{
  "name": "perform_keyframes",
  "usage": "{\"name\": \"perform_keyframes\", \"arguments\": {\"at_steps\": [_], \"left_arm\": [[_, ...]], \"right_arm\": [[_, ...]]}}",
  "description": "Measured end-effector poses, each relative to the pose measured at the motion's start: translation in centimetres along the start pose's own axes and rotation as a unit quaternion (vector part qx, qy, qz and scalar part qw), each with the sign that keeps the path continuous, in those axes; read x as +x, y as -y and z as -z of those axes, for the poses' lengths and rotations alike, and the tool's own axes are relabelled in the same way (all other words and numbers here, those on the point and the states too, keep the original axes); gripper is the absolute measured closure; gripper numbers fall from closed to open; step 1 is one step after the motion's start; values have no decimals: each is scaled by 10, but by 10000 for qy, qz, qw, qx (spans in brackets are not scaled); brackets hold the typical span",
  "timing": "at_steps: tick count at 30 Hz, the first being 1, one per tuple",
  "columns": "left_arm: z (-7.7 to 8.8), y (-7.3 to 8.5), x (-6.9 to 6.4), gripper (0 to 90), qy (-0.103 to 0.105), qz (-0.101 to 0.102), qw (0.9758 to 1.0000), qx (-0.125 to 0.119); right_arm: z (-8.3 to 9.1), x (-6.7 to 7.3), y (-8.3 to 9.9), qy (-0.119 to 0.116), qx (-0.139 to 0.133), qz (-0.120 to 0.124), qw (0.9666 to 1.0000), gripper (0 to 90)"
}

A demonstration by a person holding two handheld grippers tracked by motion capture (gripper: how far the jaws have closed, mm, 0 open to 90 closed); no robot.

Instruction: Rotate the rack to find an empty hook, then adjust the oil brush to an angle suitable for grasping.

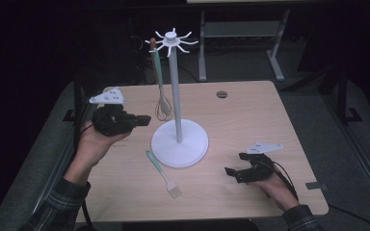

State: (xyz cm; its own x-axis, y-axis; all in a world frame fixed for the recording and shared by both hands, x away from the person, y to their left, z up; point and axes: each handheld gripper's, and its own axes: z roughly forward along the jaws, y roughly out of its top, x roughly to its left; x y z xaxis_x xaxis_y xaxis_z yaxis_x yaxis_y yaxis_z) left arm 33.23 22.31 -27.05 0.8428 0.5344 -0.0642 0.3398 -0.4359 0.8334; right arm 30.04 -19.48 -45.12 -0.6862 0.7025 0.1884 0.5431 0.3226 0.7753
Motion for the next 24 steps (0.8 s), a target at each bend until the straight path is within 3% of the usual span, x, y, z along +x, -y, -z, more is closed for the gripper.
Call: {"name": "perform_keyframes", "arguments": {"at_steps": [6,24], "left_arm": [[-16,30,-5,900,14,130,9999,41],[-56,94,-20,900,16,264,9993,272]], "right_arm": [[0,0,0,-3,-6,0,10000,146],[0,1,1,-11,31,-21,10000,146]]}}
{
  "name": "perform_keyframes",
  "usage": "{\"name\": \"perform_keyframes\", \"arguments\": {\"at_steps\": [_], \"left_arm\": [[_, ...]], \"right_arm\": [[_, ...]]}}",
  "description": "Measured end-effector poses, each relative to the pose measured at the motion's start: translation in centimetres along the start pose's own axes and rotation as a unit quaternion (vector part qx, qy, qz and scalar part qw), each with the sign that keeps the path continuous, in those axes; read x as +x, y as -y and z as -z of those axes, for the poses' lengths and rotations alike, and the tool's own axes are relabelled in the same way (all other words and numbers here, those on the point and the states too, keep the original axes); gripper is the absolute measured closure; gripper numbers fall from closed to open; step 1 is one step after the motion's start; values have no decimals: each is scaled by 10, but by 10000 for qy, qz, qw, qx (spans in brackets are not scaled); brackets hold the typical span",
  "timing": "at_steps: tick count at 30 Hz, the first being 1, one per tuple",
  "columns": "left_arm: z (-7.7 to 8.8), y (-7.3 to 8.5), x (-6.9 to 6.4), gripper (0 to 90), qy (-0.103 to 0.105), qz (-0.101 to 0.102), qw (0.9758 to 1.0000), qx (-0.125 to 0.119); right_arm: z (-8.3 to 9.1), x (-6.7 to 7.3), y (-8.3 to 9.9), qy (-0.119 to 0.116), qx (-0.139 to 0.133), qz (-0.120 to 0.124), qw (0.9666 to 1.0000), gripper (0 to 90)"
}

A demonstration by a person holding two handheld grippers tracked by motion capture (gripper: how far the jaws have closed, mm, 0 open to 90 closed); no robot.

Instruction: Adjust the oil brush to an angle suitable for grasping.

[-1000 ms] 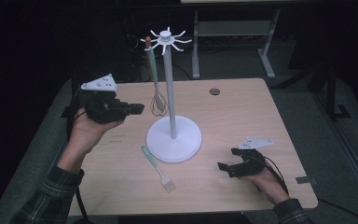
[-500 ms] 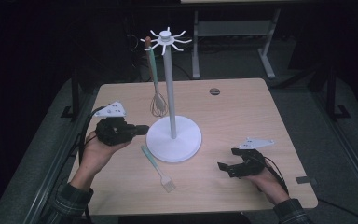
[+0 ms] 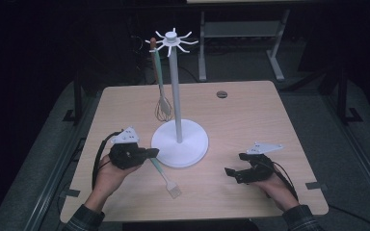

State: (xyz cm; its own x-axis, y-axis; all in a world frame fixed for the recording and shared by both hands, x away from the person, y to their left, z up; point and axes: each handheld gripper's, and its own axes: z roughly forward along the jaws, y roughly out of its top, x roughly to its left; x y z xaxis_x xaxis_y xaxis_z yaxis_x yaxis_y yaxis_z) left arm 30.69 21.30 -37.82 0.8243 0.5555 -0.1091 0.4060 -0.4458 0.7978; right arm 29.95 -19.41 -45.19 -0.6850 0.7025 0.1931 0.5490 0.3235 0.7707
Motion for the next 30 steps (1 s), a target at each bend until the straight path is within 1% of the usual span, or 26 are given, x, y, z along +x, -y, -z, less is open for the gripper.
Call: {"name": "perform_keyframes", "arguments": {"at_steps": [2,3,5,7,8,9,10,11,12,13,15,16,17,18,19,20,21,22,23,26,30], "left_arm": [[-7,7,-2,900,50,34,10000,27],[-14,13,-4,900,56,23,9999,92],[-17,15,-5,900,92,22,9999,122],[-23,19,-7,900,105,-52,9997,222],[-26,21,-9,900,127,-47,9996,253],[-34,24,-11,900,164,-66,9993,322],[-38,25,-12,900,188,-71,9991,370],[-38,25,-12,900,188,-71,9991,370],[-46,29,-14,900,248,-60,9986,457],[-46,29,-14,900,248,-60,9986,457],[-55,33,-17,900,274,-28,9981,555],[-60,35,-19,900,280,-35,9975,642],[-64,36,-20,900,275,-112,9969,729],[-67,37,-21,900,282,-91,9964,789],[-69,39,-21,900,305,-122,9958,856],[-71,40,-21,900,304,-109,9959,850],[-73,42,-22,900,346,-44,9953,909],[-74,43,-22,900,325,-61,9946,981],[-75,44,-23,900,311,-12,9947,985],[-78,47,-22,900,282,-21,9935,1099],[-79,48,-22,900,289,4,9932,1123]], "right_arm": [[0,0,0,-7,1,31,10000,146],[-1,0,0,-8,-1,42,10000,147],[-1,0,0,-14,-3,39,10000,146],[-1,0,0,-18,-8,48,10000,146],[-1,1,0,-11,-9,61,10000,147],[-1,1,0,-11,-14,72,10000,147],[-1,1,0,-8,-9,60,10000,147],[-1,1,0,-8,-9,60,10000,147],[-1,1,0,-7,-13,71,10000,147],[-1,1,0,-7,-13,71,10000,147],[-1,1,0,-9,-11,66,10000,147],[-1,1,0,-9,-13,75,10000,147],[-1,1,0,-9,-13,75,10000,147],[-1,1,0,-8,-11,61,10000,147],[-1,1,0,-8,-13,67,10000,148],[-1,1,0,-2,-15,71,10000,148],[-1,1,0,-2,-15,71,10000,148],[-1,1,0,-4,-14,69,10000,148],[0,1,0,-7,-10,68,10000,148],[0,1,0,-9,-12,74,10000,149],[0,2,-1,-19,-14,69,10000,149]]}}
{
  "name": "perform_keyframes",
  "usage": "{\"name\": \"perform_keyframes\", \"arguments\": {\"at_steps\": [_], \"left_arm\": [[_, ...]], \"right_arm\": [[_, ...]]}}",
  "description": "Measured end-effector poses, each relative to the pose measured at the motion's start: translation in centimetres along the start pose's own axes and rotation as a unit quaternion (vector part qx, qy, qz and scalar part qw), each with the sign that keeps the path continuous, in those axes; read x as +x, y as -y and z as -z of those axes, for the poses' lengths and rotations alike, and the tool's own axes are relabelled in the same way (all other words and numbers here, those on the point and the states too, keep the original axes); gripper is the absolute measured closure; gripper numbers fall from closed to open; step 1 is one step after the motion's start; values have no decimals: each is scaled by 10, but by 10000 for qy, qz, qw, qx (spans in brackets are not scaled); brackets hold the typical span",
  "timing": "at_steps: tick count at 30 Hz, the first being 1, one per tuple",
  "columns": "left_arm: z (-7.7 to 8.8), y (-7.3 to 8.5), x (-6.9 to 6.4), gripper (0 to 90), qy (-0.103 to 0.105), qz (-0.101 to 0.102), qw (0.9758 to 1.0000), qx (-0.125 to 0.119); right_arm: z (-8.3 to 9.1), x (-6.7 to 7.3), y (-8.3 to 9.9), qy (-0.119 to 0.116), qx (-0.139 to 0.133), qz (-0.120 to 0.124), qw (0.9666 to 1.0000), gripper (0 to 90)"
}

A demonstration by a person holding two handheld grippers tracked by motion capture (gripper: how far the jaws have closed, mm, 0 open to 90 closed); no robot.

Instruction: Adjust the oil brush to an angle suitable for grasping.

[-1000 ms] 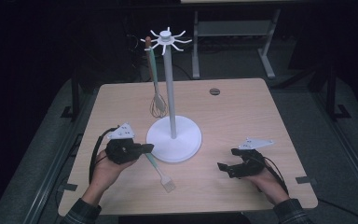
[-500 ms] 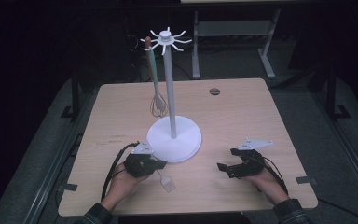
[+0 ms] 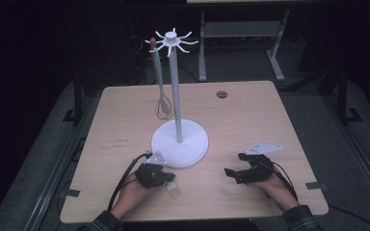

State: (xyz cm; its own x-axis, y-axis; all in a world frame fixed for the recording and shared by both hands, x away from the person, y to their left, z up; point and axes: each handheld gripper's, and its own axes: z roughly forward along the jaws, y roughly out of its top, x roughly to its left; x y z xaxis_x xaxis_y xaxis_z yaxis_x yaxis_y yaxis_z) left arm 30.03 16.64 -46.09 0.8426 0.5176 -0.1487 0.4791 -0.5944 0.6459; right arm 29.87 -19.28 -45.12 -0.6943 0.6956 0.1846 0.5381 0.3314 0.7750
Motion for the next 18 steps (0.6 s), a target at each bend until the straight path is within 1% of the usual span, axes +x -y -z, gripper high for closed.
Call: {"name": "perform_keyframes", "arguments": {"at_steps": [3,5,6,8,10,12,13,14,17,18], "left_arm": [[1,1,1,900,-25,14,10000,6],[2,2,1,900,-37,48,10000,23],[5,4,2,900,-44,95,9999,73],[7,6,3,900,-59,81,9999,99],[8,7,2,900,-53,116,9999,104],[12,10,1,900,-121,138,9997,149],[12,10,1,900,-121,138,9997,149],[15,12,1,900,-172,122,9996,169],[18,15,2,900,-219,103,9995,215],[22,18,2,900,-278,120,9993,239]], "right_arm": [[0,0,0,7,1,-9,10000,149],[0,0,0,8,-1,-7,10000,149],[0,0,0,9,2,-21,10000,149],[1,-1,0,12,-4,-16,10000,149],[1,-1,0,14,-2,-19,10000,149],[0,-1,0,15,0,-14,10000,149],[0,-1,0,15,0,-14,10000,149],[0,-1,0,8,-1,-10,10000,149],[0,0,0,4,12,-25,10000,149],[0,0,0,8,11,-21,10000,150]]}}
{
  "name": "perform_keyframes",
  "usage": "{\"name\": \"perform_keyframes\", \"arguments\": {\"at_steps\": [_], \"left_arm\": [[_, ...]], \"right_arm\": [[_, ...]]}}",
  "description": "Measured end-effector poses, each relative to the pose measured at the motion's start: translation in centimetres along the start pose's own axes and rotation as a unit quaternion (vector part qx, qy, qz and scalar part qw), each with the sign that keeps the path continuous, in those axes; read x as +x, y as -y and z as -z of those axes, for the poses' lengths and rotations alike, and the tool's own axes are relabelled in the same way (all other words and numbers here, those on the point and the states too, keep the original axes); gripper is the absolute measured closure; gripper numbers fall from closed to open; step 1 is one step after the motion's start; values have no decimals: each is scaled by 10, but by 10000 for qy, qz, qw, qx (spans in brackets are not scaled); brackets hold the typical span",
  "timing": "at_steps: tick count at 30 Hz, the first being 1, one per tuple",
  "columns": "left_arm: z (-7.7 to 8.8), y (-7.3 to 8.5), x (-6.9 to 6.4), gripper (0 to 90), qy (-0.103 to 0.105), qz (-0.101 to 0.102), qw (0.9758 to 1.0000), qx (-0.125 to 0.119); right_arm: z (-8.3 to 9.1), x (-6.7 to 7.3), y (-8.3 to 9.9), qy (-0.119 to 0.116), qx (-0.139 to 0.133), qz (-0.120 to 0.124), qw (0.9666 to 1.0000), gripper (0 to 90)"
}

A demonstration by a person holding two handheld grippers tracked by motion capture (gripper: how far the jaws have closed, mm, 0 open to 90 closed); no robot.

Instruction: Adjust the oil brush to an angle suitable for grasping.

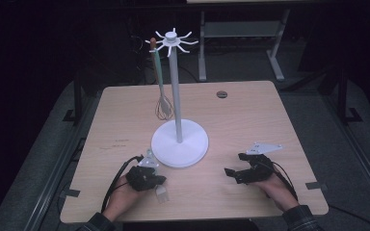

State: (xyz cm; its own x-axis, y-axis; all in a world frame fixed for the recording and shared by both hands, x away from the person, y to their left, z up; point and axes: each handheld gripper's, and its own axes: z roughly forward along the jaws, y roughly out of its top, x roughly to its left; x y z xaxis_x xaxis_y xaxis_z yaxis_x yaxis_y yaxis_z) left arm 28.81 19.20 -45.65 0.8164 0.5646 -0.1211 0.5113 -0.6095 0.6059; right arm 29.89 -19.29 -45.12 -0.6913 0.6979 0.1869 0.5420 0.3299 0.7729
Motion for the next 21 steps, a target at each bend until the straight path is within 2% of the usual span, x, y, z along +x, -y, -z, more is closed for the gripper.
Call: {"name": "perform_keyframes", "arguments": {"at_steps": [9,13,15,16,20,21], "left_arm": [[13,14,5,900,-220,87,9997,19],[21,22,11,900,-384,135,9992,39],[26,27,16,900,-494,183,9986,59],[31,31,21,900,-622,227,9978,73],[38,38,30,900,-787,355,9962,62],[42,43,35,900,-911,433,9949,54]], "right_arm": [[0,-1,0,0,-5,11,10000,149],[0,0,0,4,-6,7,10000,149],[0,0,0,4,-3,2,10000,150],[-1,0,0,2,4,-12,10000,149],[-1,0,0,1,16,-24,10000,149],[-1,1,0,1,27,-21,10000,149]]}}
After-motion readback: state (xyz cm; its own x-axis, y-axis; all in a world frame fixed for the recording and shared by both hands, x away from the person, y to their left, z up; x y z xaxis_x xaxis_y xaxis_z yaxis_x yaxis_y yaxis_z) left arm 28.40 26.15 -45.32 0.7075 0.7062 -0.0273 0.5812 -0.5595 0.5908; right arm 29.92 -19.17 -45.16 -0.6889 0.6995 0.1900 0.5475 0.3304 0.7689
